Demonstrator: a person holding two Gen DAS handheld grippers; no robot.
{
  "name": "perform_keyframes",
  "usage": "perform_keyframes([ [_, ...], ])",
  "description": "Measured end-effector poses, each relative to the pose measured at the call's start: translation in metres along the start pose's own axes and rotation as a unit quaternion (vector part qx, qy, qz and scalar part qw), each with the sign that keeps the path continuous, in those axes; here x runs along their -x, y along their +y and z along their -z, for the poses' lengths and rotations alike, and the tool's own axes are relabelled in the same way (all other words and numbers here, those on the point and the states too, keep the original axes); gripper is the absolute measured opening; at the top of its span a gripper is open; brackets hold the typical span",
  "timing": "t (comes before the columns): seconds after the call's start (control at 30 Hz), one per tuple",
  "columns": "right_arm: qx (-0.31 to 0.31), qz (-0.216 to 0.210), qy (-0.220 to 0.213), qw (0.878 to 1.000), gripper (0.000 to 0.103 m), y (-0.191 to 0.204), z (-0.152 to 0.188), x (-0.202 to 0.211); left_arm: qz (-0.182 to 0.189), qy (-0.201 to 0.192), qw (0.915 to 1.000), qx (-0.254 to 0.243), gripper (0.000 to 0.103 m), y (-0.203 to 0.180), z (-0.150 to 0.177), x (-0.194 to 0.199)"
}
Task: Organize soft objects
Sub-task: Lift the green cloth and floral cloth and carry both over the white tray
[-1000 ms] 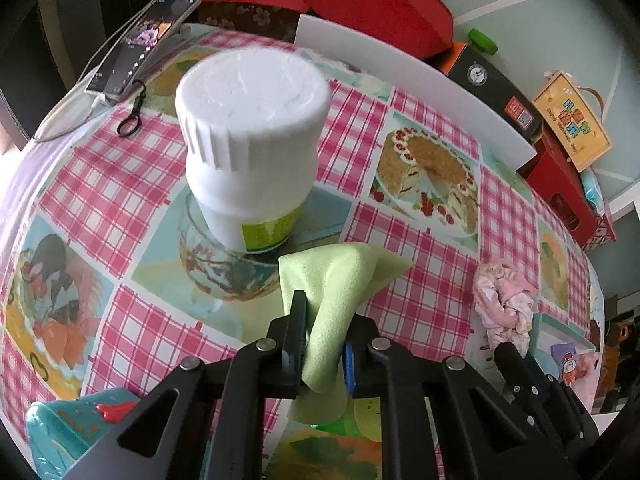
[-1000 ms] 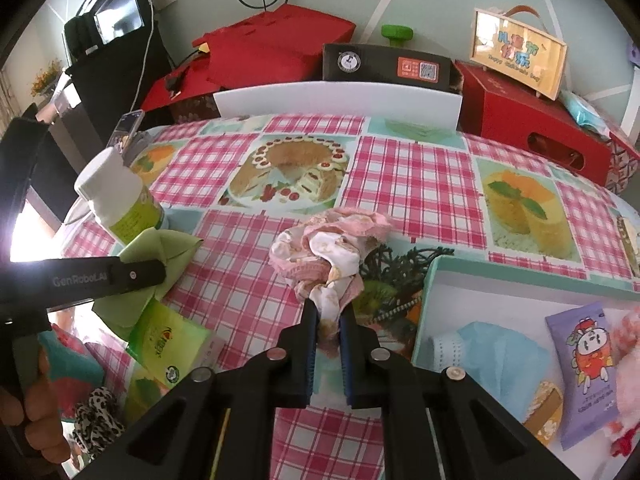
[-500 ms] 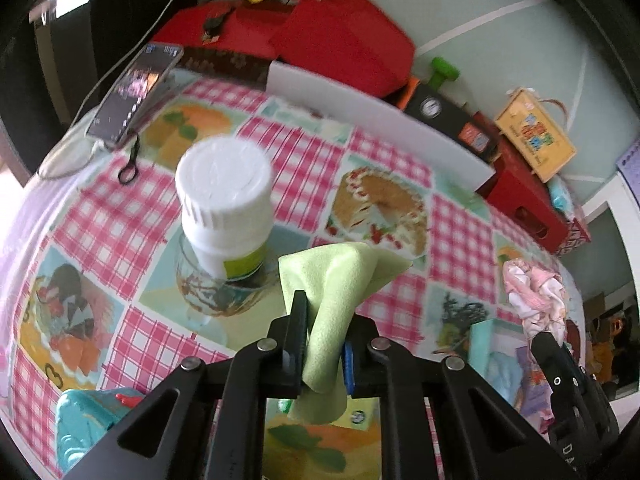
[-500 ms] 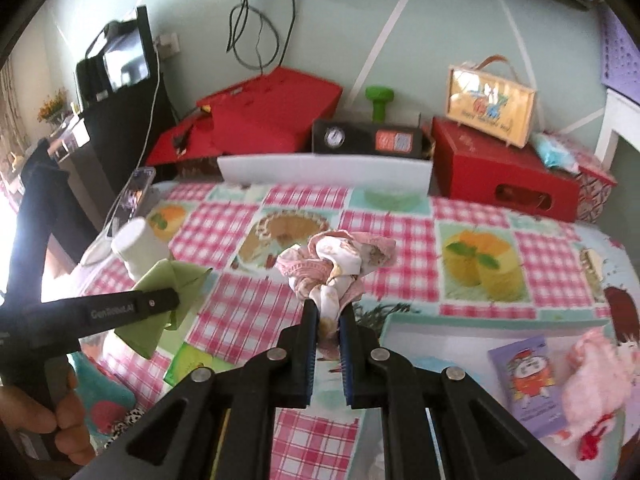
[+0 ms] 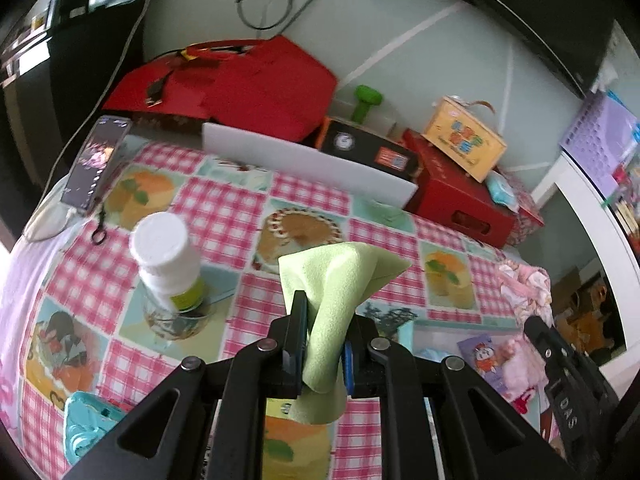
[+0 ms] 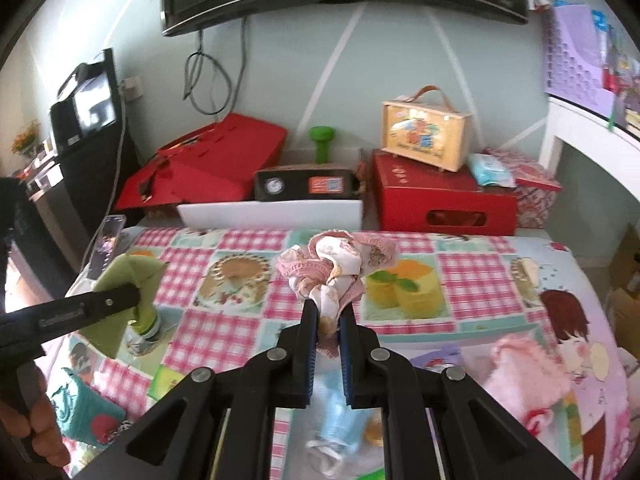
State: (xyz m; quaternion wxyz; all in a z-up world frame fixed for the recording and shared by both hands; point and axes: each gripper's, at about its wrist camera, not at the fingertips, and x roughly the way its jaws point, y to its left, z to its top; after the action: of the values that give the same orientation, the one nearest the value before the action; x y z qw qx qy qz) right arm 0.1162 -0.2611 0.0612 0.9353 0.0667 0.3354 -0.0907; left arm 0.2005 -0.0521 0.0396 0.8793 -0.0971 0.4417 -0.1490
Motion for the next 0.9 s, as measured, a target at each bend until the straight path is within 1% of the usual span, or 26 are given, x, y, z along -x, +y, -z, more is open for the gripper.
perform_keyframes([
  [0.17, -0.026, 0.038, 0.002, 0.999, 0.011, -0.034, 0.001, 0.005, 0.022, 0.018, 0.9991, -0.031, 0.014, -0.028, 0.007, -0.009],
  [0.3, -0.055, 0.072, 0.001, 0.996, 0.011, -0.066, 0.003, 0.014, 0.036, 0.030, 0.9971, -0.060, 0.014, -0.054, 0.016, -0.016],
  [0.47, -0.095, 0.110, 0.001, 0.989, 0.011, -0.108, 0.008, 0.024, 0.060, 0.050, 0.9910, -0.109, 0.014, -0.095, 0.033, -0.023],
  [0.63, -0.127, 0.139, 0.009, 0.982, 0.011, -0.140, 0.015, 0.030, 0.064, 0.071, 0.9843, -0.149, 0.014, -0.127, 0.051, -0.034],
  [0.7, -0.135, 0.144, 0.017, 0.980, 0.011, -0.148, 0.019, 0.029, 0.066, 0.078, 0.9812, -0.163, 0.014, -0.138, 0.060, -0.038],
  [0.8, -0.141, 0.138, 0.024, 0.980, 0.011, -0.152, 0.022, 0.025, 0.072, 0.085, 0.9781, -0.176, 0.015, -0.149, 0.068, -0.044],
  [0.9, -0.143, 0.130, 0.034, 0.981, 0.011, -0.153, 0.025, 0.018, 0.064, 0.084, 0.9764, -0.188, 0.015, -0.156, 0.073, -0.051],
])
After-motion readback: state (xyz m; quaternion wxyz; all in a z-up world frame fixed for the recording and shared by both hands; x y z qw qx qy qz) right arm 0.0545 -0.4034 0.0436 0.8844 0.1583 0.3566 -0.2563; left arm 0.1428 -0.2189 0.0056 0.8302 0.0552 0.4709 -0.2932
